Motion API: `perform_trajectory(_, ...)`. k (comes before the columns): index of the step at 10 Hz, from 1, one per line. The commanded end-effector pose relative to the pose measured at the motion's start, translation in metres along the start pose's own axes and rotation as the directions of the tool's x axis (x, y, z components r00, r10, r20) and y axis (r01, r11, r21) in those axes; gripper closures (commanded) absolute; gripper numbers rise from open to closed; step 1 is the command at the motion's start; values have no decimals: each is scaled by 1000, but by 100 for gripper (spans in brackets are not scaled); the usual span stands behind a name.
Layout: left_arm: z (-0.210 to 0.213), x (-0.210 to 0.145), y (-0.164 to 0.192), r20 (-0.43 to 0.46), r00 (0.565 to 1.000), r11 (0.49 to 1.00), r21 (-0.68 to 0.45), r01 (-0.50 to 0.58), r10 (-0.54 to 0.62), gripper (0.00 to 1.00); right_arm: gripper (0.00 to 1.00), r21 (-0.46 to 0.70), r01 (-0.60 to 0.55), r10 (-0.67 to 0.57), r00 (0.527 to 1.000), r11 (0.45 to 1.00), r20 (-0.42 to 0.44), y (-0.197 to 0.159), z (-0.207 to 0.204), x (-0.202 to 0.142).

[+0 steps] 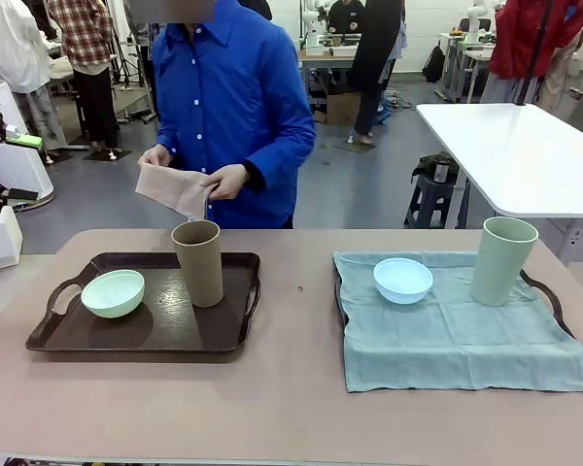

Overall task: Set up a tray with a mat and arrange the tableware.
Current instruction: Pick up the Picnic Bowl and Reusable plastic cup from the Handle tray in front of the human's position and hold them in the air.

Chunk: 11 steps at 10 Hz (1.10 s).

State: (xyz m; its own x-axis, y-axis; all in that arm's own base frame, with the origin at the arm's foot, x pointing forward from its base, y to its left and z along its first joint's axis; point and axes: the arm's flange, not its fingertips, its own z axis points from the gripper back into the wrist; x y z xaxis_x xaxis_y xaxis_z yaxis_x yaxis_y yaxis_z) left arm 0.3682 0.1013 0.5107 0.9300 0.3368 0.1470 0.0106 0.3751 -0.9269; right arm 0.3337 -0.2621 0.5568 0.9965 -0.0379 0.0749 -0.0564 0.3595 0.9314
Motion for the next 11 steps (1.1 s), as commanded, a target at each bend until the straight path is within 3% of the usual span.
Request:
perform_trajectory(1, 1, -10, 2, 55, 998, 998, -59, -20, 23, 0, 0, 5, 86, -86, 993, 996, 85, -7, -6, -9)
perform_trajectory(2, -2, -14, -4, 75, 996, 998, -44, -37, 40, 0, 0, -23, 92, -91, 995, 996, 41, -11, -8, -13)
perform_trajectory(3, -17, -21, -26, 39, 996, 986, 152, 73, -80, 0, 0, -152, 20, -36, 994, 988, -106, -8, -19, -14)
perform_trajectory(4, 1, -5, 4, 30, 999, 999, -36, -26, 27, 0, 0, -6, 67, -66, 996, 998, 57, -17, 8, -12)
perform_trajectory(8, -3, -7, -2, 31, 999, 1000, 0, -15, 15, 0, 0, -35, 64, -63, 998, 997, 29, -17, 5, -13)
perform_trajectory(11, 45, 53, 16, -94, 954, 956, -45, -290, 284, 0, 0, 31, 119, -120, 992, 992, 33, -32, 12, -30)
